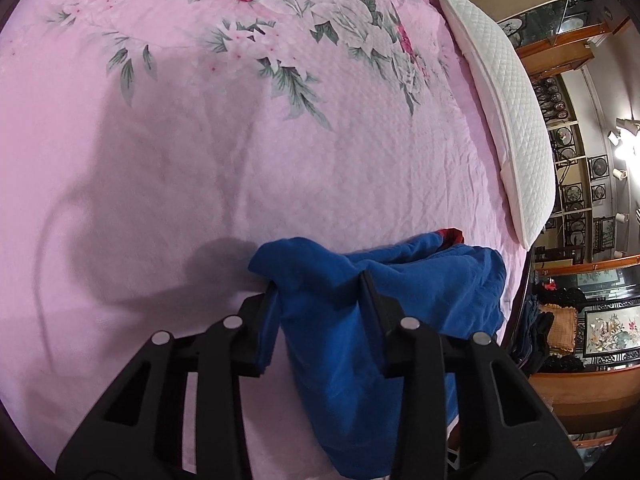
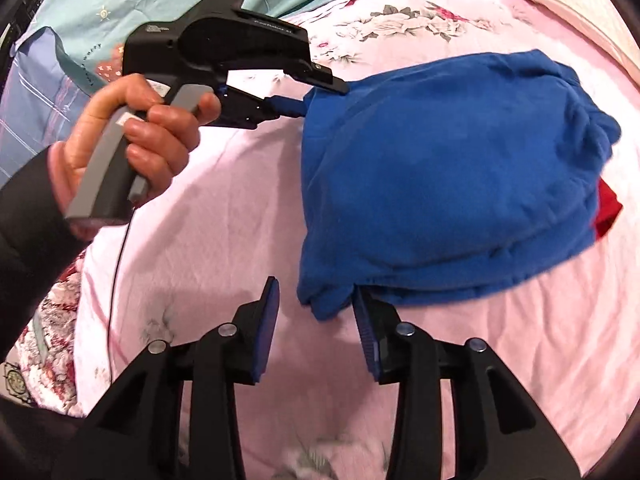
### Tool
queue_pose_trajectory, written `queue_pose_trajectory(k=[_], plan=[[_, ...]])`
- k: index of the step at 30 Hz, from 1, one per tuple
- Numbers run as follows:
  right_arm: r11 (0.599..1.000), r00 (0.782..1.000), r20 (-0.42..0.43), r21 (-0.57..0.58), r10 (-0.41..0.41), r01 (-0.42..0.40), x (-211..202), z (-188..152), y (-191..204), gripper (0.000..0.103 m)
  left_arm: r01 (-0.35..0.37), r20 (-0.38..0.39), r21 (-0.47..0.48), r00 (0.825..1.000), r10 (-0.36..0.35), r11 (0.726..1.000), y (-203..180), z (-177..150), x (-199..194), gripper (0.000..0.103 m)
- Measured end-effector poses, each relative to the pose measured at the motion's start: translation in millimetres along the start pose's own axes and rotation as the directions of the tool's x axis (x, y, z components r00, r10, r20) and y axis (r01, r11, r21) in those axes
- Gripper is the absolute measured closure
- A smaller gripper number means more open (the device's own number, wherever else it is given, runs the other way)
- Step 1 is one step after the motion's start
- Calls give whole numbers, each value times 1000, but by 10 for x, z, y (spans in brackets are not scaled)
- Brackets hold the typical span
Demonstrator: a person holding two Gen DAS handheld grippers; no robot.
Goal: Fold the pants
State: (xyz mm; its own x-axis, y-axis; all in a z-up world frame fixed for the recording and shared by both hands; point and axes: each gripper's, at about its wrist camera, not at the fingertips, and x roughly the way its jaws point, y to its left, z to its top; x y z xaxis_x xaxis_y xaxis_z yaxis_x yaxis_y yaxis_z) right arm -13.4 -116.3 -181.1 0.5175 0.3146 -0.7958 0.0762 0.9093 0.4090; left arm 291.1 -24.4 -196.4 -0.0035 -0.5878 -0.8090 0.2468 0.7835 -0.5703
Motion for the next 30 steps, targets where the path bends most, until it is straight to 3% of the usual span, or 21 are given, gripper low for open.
queue_pose_trajectory(k=[2, 5, 7, 10, 13, 15, 17, 18, 20, 24, 27, 30], plan=[[1000, 1000, 4, 17, -11, 11, 29, 13, -4, 62, -14, 8, 7, 1000, 14, 1000, -10, -10, 6, 67], [999, 1000, -6, 29, -22, 22, -36, 5, -25, 91, -34, 25, 17, 999, 34, 999, -37, -22, 5, 70], [999, 1000, 8, 39, -7, 7, -159, -5, -14, 95, -50, 37, 32, 998, 49, 998, -70, -37, 13, 72], [1000, 999, 34, 26, 7, -8, -290, -40, 49, 96, -76, 60, 56, 996, 72, 996, -98, -68, 18, 73], [997, 998, -55, 81, 26, -21, -19, -185, -129, 95, -109, 83, 82, 991, 102, 991, -107, -113, 48, 74], [993, 997, -45, 105, 65, -60, 11, -204, -194, 95, -132, 92, 96, 988, 123, 987, -106, -138, 67, 74], [995, 994, -86, 78, 67, -61, -18, -174, -164, 91, -149, 99, 95, 985, 139, 984, -130, -138, 23, 63], [997, 992, -109, 55, 61, -55, -65, -182, -152, 83, -167, 103, 88, 982, 157, 982, -139, -139, -13, 58], [999, 992, -111, 6, 51, -51, -230, -205, -158, 76, -193, 137, 80, 974, 181, 978, -151, -151, -163, 53], [999, 999, -18, -35, 26, -26, -727, -79, -336, 75, -172, 204, 86, 967, 152, 981, -321, -276, -507, 53], [999, 995, 97, -48, 6, -1, -970, 275, -493, 74, -113, 251, 166, 965, 69, 980, -721, -492, -649, 51], [998, 985, 170, -60, -17, 28, -946, 662, -667, 73, -60, 245, 221, 969, 4, 973, -1030, -719, -545, 45]])
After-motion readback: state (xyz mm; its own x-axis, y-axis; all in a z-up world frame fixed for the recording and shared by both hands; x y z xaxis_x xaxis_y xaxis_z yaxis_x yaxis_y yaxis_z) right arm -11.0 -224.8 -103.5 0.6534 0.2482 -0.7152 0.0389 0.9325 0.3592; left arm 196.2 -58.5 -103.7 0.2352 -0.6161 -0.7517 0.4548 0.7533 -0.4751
